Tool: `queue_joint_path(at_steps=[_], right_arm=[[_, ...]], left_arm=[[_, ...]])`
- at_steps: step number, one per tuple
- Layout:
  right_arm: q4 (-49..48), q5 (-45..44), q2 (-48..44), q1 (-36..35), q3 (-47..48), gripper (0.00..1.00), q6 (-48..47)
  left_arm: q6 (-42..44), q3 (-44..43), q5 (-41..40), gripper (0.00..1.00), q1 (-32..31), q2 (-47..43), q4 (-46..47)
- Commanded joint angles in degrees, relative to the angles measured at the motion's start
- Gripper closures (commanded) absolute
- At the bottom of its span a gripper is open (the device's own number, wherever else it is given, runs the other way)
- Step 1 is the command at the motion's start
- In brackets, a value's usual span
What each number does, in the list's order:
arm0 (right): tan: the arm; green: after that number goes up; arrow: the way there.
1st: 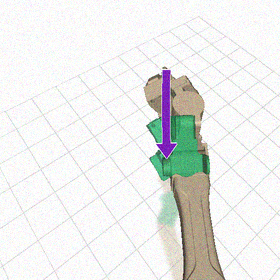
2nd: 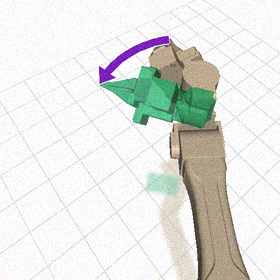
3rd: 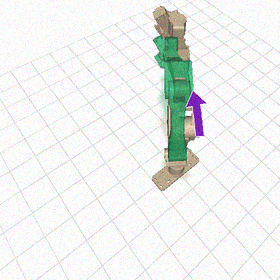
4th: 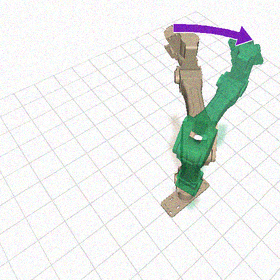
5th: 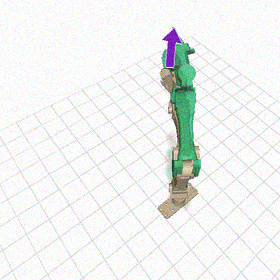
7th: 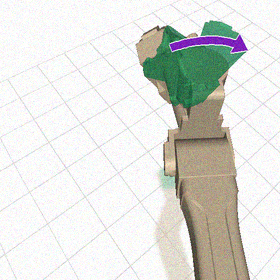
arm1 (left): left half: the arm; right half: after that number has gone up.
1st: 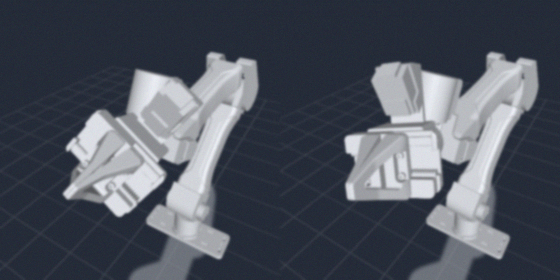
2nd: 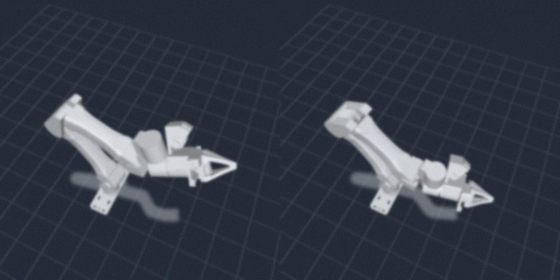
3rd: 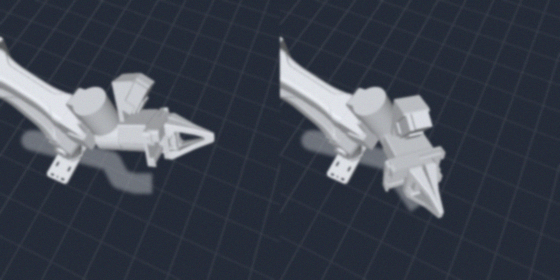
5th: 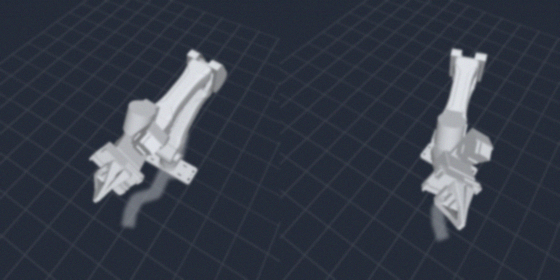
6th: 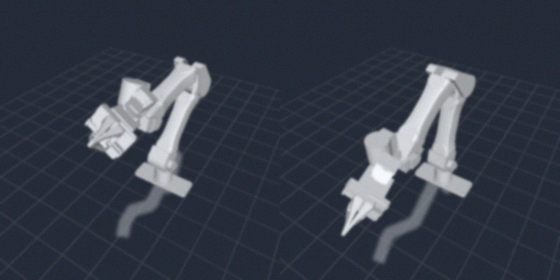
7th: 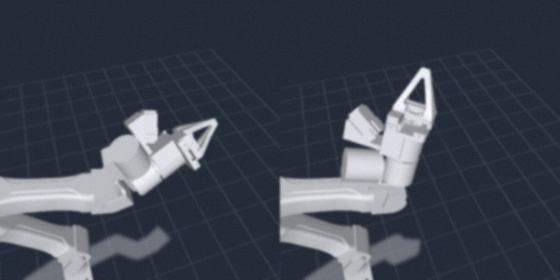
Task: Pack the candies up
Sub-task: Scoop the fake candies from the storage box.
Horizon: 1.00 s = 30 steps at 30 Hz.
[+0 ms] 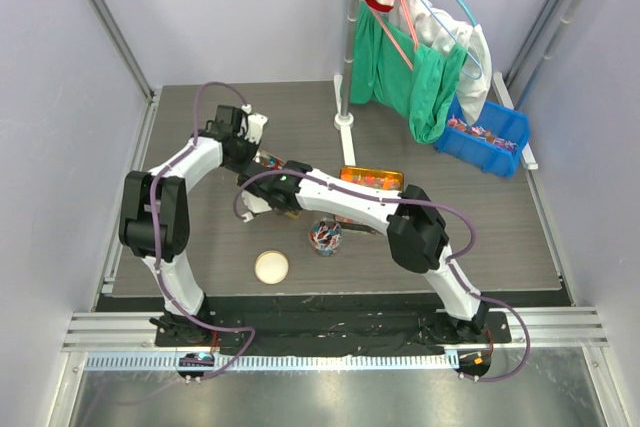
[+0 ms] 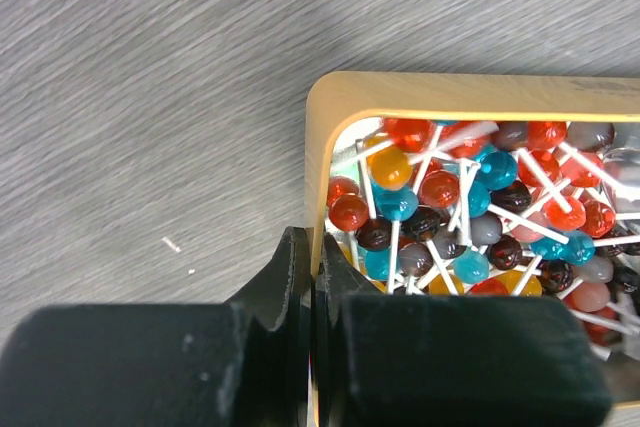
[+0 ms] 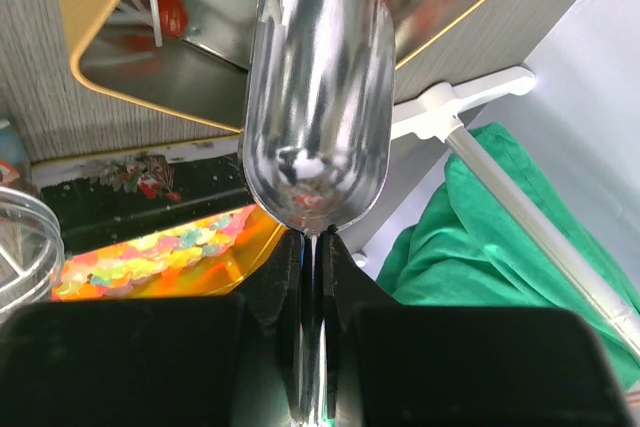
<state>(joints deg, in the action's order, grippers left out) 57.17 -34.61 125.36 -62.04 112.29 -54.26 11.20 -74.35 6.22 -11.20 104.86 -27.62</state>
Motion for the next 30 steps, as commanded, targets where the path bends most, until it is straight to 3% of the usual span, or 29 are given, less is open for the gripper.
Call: queue_joint_path(at_steps=[1,24,30], right_arm=[[0.49,5.86,1.55,0.52,2.67,0.99,0.38],[-14.62,10.36,9.37,-0.54,7.86,0.99,10.31],[-22.77,9.56,3.25,0.16,1.37,0.99,12.68]], left_arm=[[-0.65,-0.62,2.48,1.00,-0.49,-5.72,3.97],[-0.39,-0.27,1.87,1.00,-0.75,-5.10,4.50],[-0.13,-0.10,1.69,1.00,-0.75,-5.01,4.59]])
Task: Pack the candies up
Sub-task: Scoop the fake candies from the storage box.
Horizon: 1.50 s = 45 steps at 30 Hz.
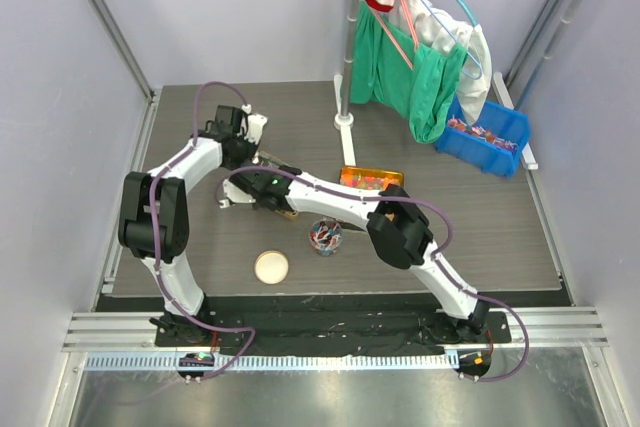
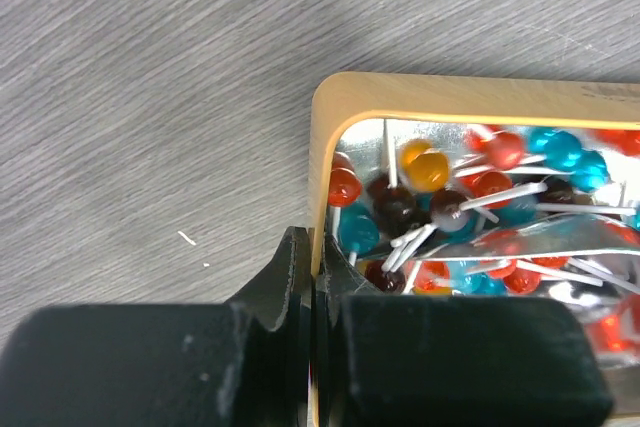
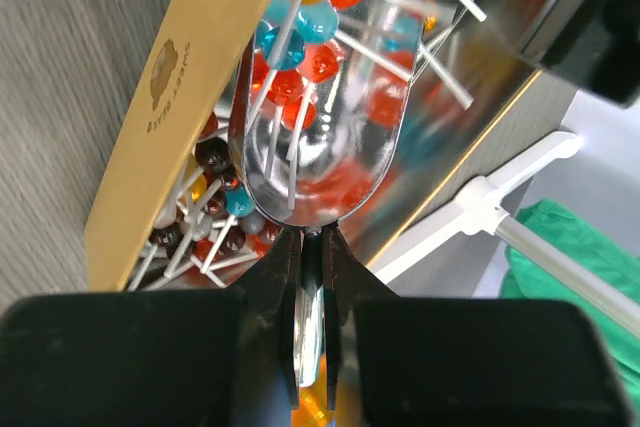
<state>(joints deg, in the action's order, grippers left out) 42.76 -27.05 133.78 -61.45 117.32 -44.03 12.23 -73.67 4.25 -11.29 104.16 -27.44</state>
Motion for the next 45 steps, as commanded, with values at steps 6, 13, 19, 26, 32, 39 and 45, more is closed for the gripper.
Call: queue_joint_path(at_steps=[6,13,19,26,32,39,45], right_arm=[[-16.39,3.14,-13.53,1.42,-15.53,0.99,6.40],[-19.21,14.56,-19.95,6.86,-21.95,0.99,16.15],[-20.79,17.11,-22.85,7.57,-24.50,0.99,16.96],[-20.79,16.85,-27.07,8.54,-28.19,0.99,15.03],[-20.00,15.97,-33.22,8.89,-33.99,0.99,12.48],[-17.55,16.50,-42.97,9.86,-42.07,0.99,10.37],[-5.34,18.70,-50.97,9.77,-44.54,0.99,5.37]], left_arm=[[-1.42,-1.13,4.54,1.00,-0.66,-3.26,4.33],[-1.42,-1.04,4.45,1.00,-0.75,-3.17,4.24],[-1.24,-0.95,3.84,1.00,-0.75,-3.26,4.15],[-1.50,-1.21,4.10,1.00,-0.23,-2.47,3.98],[-2.12,-1.39,5.33,1.00,1.27,-1.77,3.80],[-3.00,-1.74,6.12,1.00,2.32,-1.15,3.62],[-3.26,-2.00,6.74,1.00,3.29,0.25,3.27]])
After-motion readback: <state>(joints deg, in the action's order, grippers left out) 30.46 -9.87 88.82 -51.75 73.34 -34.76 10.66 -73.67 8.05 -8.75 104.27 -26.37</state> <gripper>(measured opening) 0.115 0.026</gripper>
